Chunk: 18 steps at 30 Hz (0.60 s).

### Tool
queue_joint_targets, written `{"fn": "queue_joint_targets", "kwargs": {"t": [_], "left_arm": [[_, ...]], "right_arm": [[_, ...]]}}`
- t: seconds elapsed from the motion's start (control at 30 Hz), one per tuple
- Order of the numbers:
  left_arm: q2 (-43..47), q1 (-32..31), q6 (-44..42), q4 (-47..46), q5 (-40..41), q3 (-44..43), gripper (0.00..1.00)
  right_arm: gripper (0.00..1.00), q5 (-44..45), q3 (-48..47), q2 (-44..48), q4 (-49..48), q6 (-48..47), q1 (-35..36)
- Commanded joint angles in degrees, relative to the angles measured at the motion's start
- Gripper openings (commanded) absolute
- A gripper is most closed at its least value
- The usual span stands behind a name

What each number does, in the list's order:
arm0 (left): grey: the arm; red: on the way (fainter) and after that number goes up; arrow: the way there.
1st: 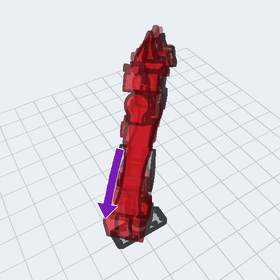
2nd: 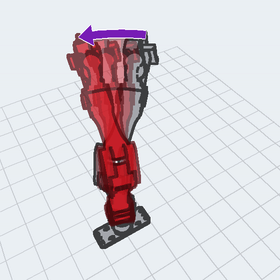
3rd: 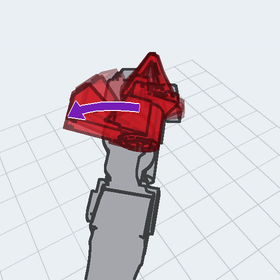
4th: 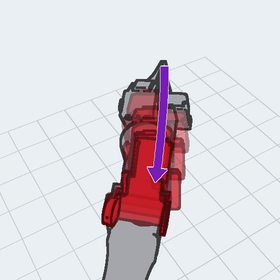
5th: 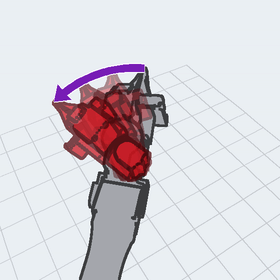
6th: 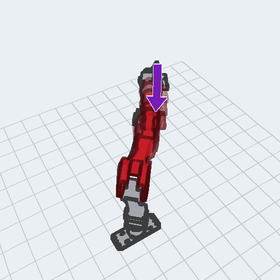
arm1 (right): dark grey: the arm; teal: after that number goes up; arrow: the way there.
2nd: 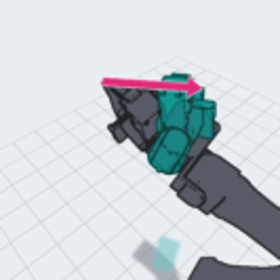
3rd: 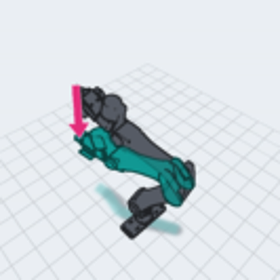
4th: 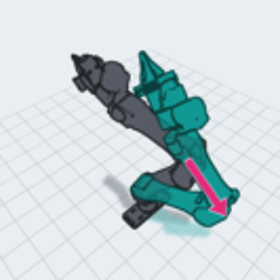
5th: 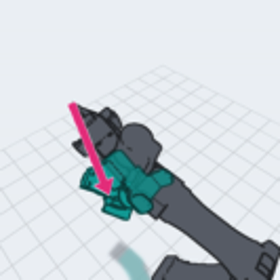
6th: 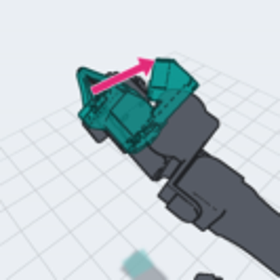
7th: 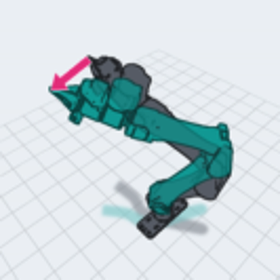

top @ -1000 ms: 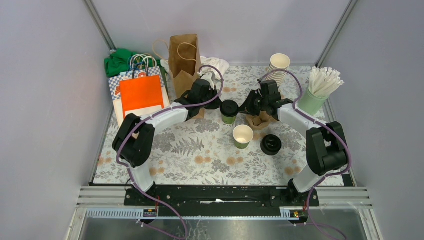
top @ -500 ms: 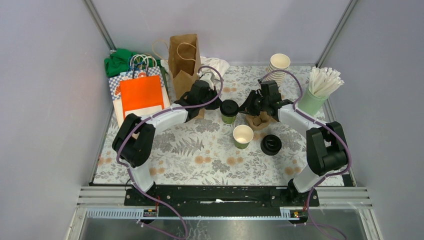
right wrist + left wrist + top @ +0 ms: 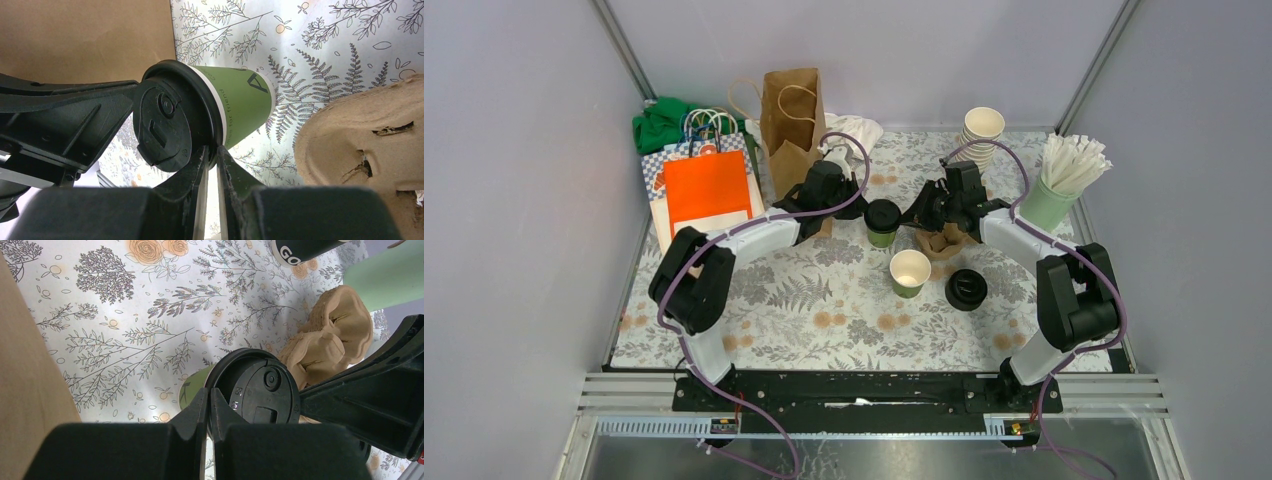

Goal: Pack the takeout coffee
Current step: Adjust the cup lid on the coffee cup.

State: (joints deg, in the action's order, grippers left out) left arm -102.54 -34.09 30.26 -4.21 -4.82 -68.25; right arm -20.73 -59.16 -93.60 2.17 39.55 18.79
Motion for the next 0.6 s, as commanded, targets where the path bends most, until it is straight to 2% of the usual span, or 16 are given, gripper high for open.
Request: {"fn": "queue_joint_targets", "kwargs": {"t": [0.0, 0.57], "left_arm": [[-5.1, -0.5, -1.6, 11.7, -1.6, 2.7, 0.05], [-7.9, -1.0, -3.2, 15.5, -1.4, 1.1, 0.04]], "right_arm": [[0.17, 1.6, 1.8, -1.4, 2.8, -1.7, 0.1], [0.17, 1.9, 1.6, -2.3, 3.9, -1.6, 0.1]]}}
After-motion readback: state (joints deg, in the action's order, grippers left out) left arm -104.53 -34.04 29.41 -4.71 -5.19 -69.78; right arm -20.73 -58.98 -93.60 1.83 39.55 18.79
